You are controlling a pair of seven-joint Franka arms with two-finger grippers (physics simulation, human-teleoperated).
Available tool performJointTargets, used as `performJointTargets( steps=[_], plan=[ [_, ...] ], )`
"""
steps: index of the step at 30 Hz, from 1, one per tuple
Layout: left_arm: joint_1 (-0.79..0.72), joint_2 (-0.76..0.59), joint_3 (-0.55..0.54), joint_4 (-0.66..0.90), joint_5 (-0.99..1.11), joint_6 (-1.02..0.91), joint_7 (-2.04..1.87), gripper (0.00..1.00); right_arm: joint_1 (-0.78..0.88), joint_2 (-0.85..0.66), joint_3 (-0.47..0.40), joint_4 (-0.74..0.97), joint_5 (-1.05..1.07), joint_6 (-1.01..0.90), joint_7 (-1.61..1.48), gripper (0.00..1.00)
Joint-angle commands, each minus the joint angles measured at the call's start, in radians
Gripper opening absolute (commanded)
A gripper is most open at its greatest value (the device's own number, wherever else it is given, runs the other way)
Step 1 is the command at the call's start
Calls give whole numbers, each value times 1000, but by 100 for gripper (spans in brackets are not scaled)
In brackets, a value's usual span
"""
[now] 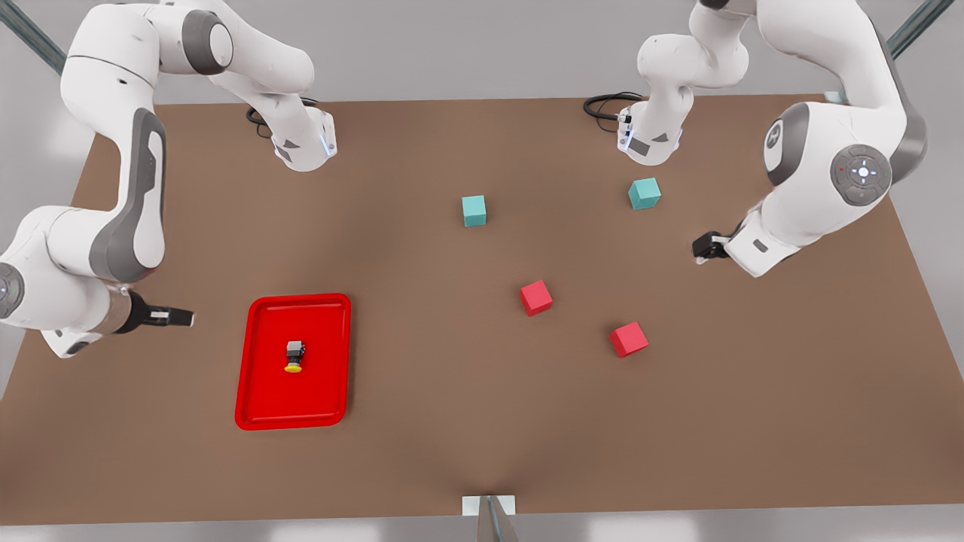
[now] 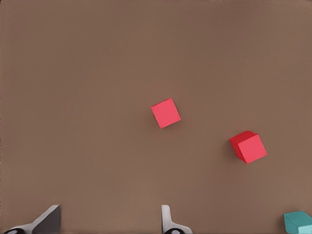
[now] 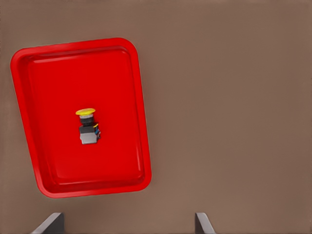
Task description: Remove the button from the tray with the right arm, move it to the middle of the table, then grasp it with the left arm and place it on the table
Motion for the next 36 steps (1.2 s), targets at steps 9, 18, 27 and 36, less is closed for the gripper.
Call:
performJointTargets(
  steps=[9, 18, 27, 36],
  plan=[
    [-19, 92, -9, 71, -22, 15, -43, 100, 171, 65, 0, 58, 48, -114, 217, 100],
    [-42, 90, -14, 75, -20, 11, -57, 100, 274, 262, 2, 143, 69, 171, 349, 100],
    [-69, 98, -12, 74, -17, 7, -57, 100, 74, 216, 155, -178, 66, 444, 249, 100],
    [-77, 115, -14, 68, -19, 11, -60, 100, 35, 173, 250, -422, 30, 819, 252, 100]
  ],
)
